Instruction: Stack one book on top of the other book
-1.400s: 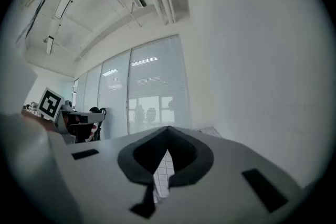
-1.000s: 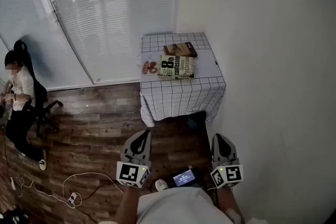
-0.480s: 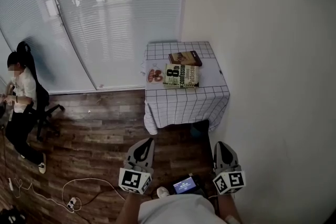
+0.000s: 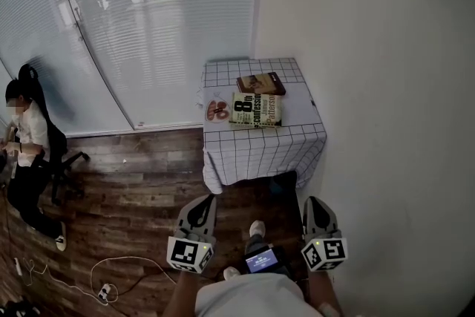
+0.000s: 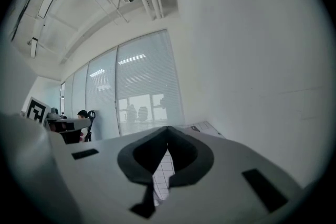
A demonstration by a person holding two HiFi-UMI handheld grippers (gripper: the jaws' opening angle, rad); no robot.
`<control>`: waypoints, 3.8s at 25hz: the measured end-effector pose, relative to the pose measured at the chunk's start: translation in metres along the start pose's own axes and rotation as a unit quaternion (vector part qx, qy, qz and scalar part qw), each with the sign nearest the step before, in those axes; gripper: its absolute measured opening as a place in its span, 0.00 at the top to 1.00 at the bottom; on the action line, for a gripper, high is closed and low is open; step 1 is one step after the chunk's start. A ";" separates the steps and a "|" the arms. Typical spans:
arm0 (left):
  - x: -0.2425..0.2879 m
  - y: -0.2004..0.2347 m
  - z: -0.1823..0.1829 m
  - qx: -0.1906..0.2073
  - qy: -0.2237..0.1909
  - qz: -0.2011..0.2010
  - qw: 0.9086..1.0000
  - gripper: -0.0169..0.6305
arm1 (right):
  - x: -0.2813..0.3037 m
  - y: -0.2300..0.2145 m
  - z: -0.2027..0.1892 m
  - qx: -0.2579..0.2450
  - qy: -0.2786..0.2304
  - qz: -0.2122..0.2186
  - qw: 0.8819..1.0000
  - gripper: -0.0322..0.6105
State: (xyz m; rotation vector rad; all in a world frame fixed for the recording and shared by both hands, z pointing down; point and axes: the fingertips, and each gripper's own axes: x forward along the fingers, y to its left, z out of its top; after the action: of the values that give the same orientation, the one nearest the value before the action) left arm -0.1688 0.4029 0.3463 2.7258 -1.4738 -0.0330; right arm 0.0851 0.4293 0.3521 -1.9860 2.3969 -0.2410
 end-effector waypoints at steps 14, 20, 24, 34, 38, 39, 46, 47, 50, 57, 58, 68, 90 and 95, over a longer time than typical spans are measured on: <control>0.103 0.047 -0.003 0.006 0.024 0.014 1.000 0.96 | 0.109 -0.044 0.005 0.005 0.015 0.004 1.000 0.94; 0.152 0.057 -0.003 0.011 0.034 0.022 0.999 0.96 | 0.150 -0.072 0.010 0.009 0.025 0.004 1.000 0.94; 0.183 0.063 -0.003 0.012 0.034 0.031 0.999 0.96 | 0.178 -0.092 0.015 0.011 0.024 0.011 1.000 0.94; 0.246 0.073 -0.009 0.023 0.049 0.052 0.997 0.96 | 0.234 -0.120 0.017 0.011 0.029 0.036 0.999 0.94; 0.261 0.079 -0.013 0.027 0.050 0.061 0.996 0.96 | 0.251 -0.130 0.013 0.014 0.030 0.036 0.999 0.94; 0.263 0.081 -0.015 0.028 0.053 0.064 0.996 0.96 | 0.253 -0.131 0.012 0.013 0.032 0.036 0.999 0.94; 0.284 0.093 -0.021 0.032 0.056 0.070 0.995 0.96 | 0.274 -0.141 0.007 0.016 0.033 0.033 0.999 0.94; 0.289 0.096 -0.021 0.031 0.056 0.070 0.995 0.96 | 0.278 -0.141 0.008 0.016 0.034 0.032 0.999 0.94; 0.305 0.107 -0.026 0.031 0.057 0.068 0.996 0.96 | 0.293 -0.140 0.008 0.012 0.043 0.027 0.999 0.94; 0.339 0.129 -0.039 0.022 0.072 0.065 0.995 0.96 | 0.328 -0.142 -0.004 0.012 0.067 0.026 0.997 0.94; 0.342 0.132 -0.041 0.022 0.075 0.063 0.995 0.96 | 0.333 -0.143 -0.006 0.013 0.070 0.024 0.997 0.94; 0.378 0.159 -0.067 0.017 0.100 0.055 0.993 0.96 | 0.374 -0.148 -0.033 0.010 0.106 0.018 0.994 0.94; 0.423 0.189 -0.146 0.009 0.166 0.037 0.985 0.96 | 0.425 -0.166 -0.105 0.011 0.176 0.009 0.984 0.94; 0.428 0.189 -0.162 0.004 0.173 0.030 0.984 0.96 | 0.431 -0.171 -0.118 0.009 0.189 0.005 0.982 0.94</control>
State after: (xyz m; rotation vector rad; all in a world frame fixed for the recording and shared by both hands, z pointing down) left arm -0.0858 -0.0540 0.5179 2.5232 -1.4505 0.4259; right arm 0.1567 -0.0106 0.5273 -2.0785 2.6011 -0.6958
